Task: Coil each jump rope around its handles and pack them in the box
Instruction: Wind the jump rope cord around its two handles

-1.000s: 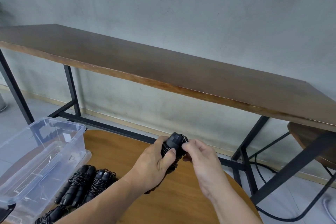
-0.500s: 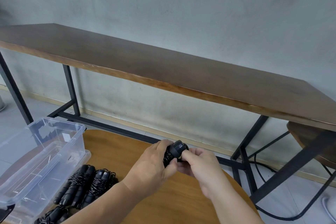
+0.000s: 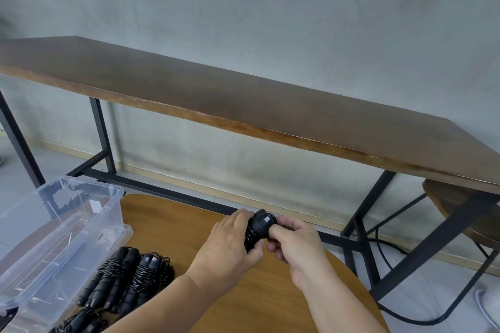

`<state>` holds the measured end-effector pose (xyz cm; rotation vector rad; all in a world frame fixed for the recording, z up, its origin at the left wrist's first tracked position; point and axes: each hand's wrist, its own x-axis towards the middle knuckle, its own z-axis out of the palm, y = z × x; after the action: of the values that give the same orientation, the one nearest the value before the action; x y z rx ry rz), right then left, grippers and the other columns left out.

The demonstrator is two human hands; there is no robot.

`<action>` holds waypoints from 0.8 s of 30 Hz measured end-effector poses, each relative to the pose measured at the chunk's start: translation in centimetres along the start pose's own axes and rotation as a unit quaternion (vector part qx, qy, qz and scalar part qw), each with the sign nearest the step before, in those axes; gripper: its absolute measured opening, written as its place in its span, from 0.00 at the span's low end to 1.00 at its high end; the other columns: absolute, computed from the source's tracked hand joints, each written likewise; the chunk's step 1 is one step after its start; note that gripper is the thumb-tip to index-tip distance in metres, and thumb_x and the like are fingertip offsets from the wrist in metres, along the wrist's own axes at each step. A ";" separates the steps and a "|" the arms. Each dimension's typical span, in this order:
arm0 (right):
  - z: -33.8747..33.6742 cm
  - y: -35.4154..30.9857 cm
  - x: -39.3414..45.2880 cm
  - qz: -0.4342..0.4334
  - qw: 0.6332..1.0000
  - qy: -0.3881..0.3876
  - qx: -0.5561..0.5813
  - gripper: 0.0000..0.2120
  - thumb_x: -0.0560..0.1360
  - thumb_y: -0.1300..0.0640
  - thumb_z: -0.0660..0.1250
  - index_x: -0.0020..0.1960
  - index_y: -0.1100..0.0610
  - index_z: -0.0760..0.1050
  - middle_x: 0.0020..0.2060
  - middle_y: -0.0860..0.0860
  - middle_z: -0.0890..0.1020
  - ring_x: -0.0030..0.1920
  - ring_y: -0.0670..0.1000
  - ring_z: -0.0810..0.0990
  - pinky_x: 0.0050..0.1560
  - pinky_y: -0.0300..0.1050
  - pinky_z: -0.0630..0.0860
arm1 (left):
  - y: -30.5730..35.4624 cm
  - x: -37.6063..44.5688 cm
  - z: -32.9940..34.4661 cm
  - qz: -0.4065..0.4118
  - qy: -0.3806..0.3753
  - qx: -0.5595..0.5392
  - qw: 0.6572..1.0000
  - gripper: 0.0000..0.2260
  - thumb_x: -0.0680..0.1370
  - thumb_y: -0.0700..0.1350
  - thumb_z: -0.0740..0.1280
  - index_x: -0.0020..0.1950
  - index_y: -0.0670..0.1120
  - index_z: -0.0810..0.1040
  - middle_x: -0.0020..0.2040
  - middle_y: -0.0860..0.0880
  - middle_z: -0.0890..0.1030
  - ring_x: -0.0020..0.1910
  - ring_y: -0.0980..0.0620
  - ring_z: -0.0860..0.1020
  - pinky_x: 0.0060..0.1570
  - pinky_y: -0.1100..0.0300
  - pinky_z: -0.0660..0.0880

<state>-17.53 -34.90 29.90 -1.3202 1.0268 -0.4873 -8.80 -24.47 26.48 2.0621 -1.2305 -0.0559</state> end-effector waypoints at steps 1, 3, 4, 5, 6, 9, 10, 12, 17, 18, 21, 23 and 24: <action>0.1 0.0 -0.2 -0.012 1.000 0.007 0.009 0.14 0.70 0.69 0.68 0.52 0.57 0.77 0.29 0.54 0.81 0.25 0.49 0.75 0.26 0.41 0.69 | 0.0 0.1 -0.2 -0.006 0.001 -0.007 1.000 0.20 0.78 0.54 0.65 0.68 0.50 0.69 0.57 0.59 0.72 0.58 0.56 0.73 0.61 0.64 0.66; 0.5 0.1 -0.6 -0.051 0.999 0.019 0.008 0.15 0.70 0.68 0.68 0.52 0.53 0.73 0.29 0.53 0.80 0.24 0.47 0.74 0.29 0.42 0.70 | 0.2 0.6 -0.3 -0.026 0.010 -0.030 0.999 0.19 0.79 0.51 0.66 0.68 0.50 0.69 0.57 0.57 0.74 0.59 0.54 0.73 0.60 0.63 0.68; 0.6 0.1 -0.8 -0.075 0.997 0.026 0.000 0.15 0.70 0.67 0.68 0.51 0.52 0.71 0.29 0.52 0.80 0.24 0.47 0.74 0.31 0.43 0.71 | 0.3 0.9 -0.4 -0.046 0.017 -0.048 0.998 0.18 0.79 0.50 0.66 0.68 0.50 0.70 0.58 0.55 0.76 0.59 0.53 0.74 0.59 0.63 0.69; 0.8 0.3 -1.0 -0.097 0.995 0.035 -0.014 0.15 0.69 0.67 0.68 0.50 0.51 0.70 0.30 0.52 0.81 0.25 0.47 0.76 0.32 0.46 0.73 | 0.6 1.2 -0.5 -0.072 0.020 -0.066 0.995 0.18 0.79 0.50 0.66 0.68 0.49 0.70 0.58 0.52 0.77 0.58 0.53 0.74 0.57 0.63 0.69; 0.9 0.3 -1.1 -0.116 0.992 0.042 -0.030 0.15 0.69 0.66 0.69 0.49 0.51 0.70 0.30 0.51 0.82 0.27 0.48 0.77 0.34 0.49 0.75 | 0.8 1.5 -0.7 -0.091 0.024 -0.080 0.992 0.18 0.79 0.50 0.66 0.69 0.49 0.70 0.59 0.51 0.78 0.58 0.52 0.75 0.55 0.64 0.70; 1.1 0.6 -1.5 -0.160 0.984 0.037 -0.066 0.12 0.68 0.65 0.68 0.42 0.53 0.67 0.29 0.48 0.78 0.31 0.52 0.75 0.40 0.55 0.76 | 1.0 1.9 -0.8 -0.123 0.026 -0.091 0.988 0.18 0.80 0.50 0.65 0.68 0.49 0.70 0.55 0.51 0.79 0.52 0.53 0.76 0.47 0.68 0.69; 1.1 0.6 -1.6 -0.173 0.982 0.034 -0.071 0.12 0.67 0.65 0.68 0.39 0.53 0.66 0.28 0.47 0.76 0.31 0.52 0.72 0.39 0.55 0.74 | 1.0 2.0 -0.9 -0.129 0.029 -0.106 0.986 0.16 0.80 0.50 0.65 0.67 0.50 0.70 0.50 0.52 0.80 0.46 0.55 0.77 0.42 0.71 0.69; 1.0 0.7 -1.7 -0.193 0.977 0.026 -0.085 0.14 0.67 0.65 0.67 0.36 0.54 0.63 0.28 0.47 0.73 0.31 0.52 0.68 0.36 0.51 0.69 | 0.9 2.0 -1.2 -0.143 0.030 -0.144 0.979 0.11 0.80 0.49 0.65 0.63 0.51 0.72 0.39 0.55 0.78 0.35 0.58 0.75 0.32 0.72 0.68; -0.2 0.3 -2.2 -0.210 0.970 -0.007 -0.122 0.18 0.67 0.66 0.67 0.32 0.54 0.58 0.29 0.51 0.68 0.31 0.51 0.62 0.34 0.46 0.62 | 1.0 2.1 -1.9 -0.135 0.042 -0.162 0.977 0.04 0.80 0.49 0.65 0.55 0.52 0.73 0.37 0.53 0.79 0.33 0.57 0.76 0.29 0.70 0.69; -0.3 -0.1 -2.2 -0.202 0.973 -0.012 -0.115 0.19 0.67 0.66 0.66 0.31 0.54 0.57 0.29 0.53 0.67 0.31 0.51 0.63 0.33 0.47 0.63 | 1.0 2.2 -1.9 -0.130 0.041 -0.153 0.979 0.06 0.80 0.49 0.65 0.56 0.52 0.73 0.37 0.54 0.79 0.33 0.57 0.75 0.29 0.70 0.68; -0.1 -1.1 -1.8 -0.153 0.987 -0.022 -0.042 0.18 0.70 0.70 0.65 0.31 0.55 0.59 0.28 0.57 0.68 0.27 0.51 0.69 0.30 0.44 0.66 | 0.7 2.4 -1.5 -0.062 0.053 -0.051 0.995 0.11 0.79 0.49 0.65 0.60 0.50 0.72 0.46 0.56 0.76 0.42 0.55 0.76 0.41 0.68 0.68; 0.0 -1.7 -1.3 -0.166 0.985 -0.022 -0.039 0.17 0.70 0.70 0.65 0.31 0.56 0.60 0.26 0.54 0.69 0.29 0.51 0.69 0.31 0.45 0.67 | 0.4 2.5 -0.8 0.023 0.051 0.051 0.997 0.14 0.78 0.51 0.63 0.62 0.48 0.71 0.54 0.55 0.75 0.51 0.51 0.75 0.52 0.61 0.70; 0.0 -2.1 -1.1 -0.178 0.983 -0.026 -0.046 0.16 0.70 0.69 0.65 0.31 0.57 0.61 0.25 0.53 0.70 0.30 0.51 0.69 0.33 0.46 0.67 | 0.4 2.5 -0.7 0.043 0.054 0.067 0.995 0.17 0.77 0.53 0.60 0.63 0.48 0.71 0.56 0.54 0.75 0.52 0.51 0.75 0.54 0.58 0.71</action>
<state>-17.58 -34.52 32.22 -1.6014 0.7779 -0.6753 -7.48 -26.11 27.98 2.0939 -1.2833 0.1810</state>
